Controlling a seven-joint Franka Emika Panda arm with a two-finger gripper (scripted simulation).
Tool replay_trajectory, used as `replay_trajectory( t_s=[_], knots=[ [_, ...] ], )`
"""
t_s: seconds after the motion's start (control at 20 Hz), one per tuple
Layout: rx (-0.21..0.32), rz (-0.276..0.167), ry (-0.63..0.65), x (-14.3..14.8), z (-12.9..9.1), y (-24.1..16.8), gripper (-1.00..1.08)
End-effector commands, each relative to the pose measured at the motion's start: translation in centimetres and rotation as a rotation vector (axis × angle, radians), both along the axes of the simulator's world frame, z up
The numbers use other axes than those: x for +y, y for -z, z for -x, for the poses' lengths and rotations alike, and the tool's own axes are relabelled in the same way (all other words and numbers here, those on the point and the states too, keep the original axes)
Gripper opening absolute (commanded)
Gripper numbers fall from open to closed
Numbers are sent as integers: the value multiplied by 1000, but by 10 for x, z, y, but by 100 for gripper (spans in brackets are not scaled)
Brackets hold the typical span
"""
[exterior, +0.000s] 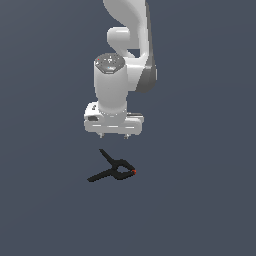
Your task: Pick up the object and move it to a goal position.
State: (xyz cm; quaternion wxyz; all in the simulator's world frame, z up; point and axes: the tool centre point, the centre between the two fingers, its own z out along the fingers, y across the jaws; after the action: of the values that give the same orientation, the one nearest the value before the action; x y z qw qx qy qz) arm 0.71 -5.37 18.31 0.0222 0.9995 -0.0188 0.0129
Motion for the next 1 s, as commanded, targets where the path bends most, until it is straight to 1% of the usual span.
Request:
replay_trajectory(
  t_s=[0.0, 0.3, 0.6, 0.8, 0.95],
  knots=[
    [0, 0, 0, 0, 0, 0, 28],
    [-8, 4, -39, 14, -3, -7, 28],
    [-7, 5, -42, 15, -3, -7, 28],
    [12, 13, -67, 13, -4, -2, 28],
    [38, 24, -99, 12, -5, 4, 28]
  ],
)
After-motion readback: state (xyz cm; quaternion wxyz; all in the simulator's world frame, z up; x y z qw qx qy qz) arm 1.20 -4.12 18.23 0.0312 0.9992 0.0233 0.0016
